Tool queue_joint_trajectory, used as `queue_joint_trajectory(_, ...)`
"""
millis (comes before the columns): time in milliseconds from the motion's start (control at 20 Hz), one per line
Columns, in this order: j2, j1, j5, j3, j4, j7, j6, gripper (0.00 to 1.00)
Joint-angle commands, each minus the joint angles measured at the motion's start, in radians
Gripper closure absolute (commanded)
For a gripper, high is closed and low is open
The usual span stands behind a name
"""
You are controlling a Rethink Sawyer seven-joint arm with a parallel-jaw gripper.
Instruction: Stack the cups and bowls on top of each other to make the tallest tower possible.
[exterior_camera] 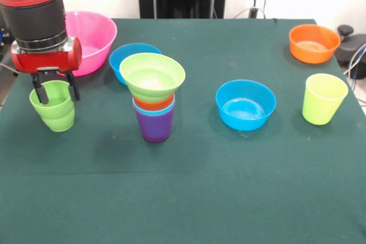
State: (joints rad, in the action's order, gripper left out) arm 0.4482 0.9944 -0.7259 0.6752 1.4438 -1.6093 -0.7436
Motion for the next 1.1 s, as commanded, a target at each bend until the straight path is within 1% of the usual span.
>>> queue_joint_trajectory(50, 0.009, -0.048, -0.027, -0.038, 0.053, 0.154, -0.075, 0.0)
queue_joint_trajectory(200, 0.017, -0.047, -0.04, -0.045, 0.071, 0.146, -0.054, 0.0)
queue_joint_trajectory(250, 0.012, -0.049, -0.043, -0.046, 0.06, 0.152, -0.056, 0.0)
queue_joint_trajectory(450, -0.003, -0.041, -0.081, -0.059, 0.062, 0.167, -0.023, 0.0)
queue_joint_trajectory(500, -0.002, -0.041, -0.086, -0.062, 0.062, 0.169, -0.023, 0.0)
queue_joint_trajectory(600, 0.004, -0.053, -0.089, -0.082, 0.053, 0.158, -0.051, 0.0)
queue_joint_trajectory(750, 0.008, -0.057, -0.102, -0.091, 0.052, 0.174, -0.056, 0.0)
queue_joint_trajectory(1100, 0.0, -0.05, -0.126, -0.102, 0.064, 0.191, -0.012, 0.0)
